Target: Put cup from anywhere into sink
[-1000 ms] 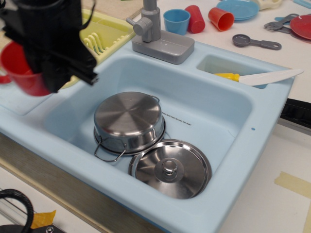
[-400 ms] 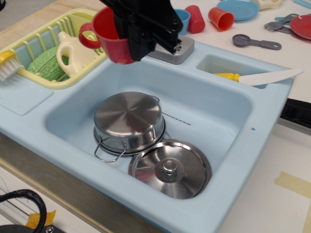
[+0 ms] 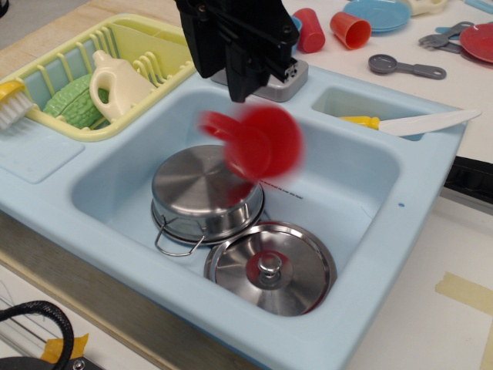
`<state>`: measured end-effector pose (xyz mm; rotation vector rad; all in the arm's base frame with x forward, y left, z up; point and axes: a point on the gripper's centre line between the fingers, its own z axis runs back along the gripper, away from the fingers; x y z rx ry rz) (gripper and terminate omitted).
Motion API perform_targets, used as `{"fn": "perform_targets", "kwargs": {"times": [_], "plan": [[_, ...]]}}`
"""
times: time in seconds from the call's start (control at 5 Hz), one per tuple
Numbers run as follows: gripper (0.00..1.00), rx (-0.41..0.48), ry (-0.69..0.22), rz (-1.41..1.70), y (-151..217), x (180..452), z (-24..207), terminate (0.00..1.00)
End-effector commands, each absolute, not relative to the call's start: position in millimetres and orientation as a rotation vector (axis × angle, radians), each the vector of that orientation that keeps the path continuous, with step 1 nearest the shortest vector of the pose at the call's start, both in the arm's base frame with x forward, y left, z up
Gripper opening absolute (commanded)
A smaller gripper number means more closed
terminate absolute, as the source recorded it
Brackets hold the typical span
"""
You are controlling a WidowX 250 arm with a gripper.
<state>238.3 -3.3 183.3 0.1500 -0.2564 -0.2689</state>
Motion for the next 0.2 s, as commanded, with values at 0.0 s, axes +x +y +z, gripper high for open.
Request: {"fn": "perform_targets", "kwargs": {"times": [0.0], "plan": [[1.00, 0.151, -0.291, -0.274, -5.0, 243.4, 192.7, 1.00]]}}
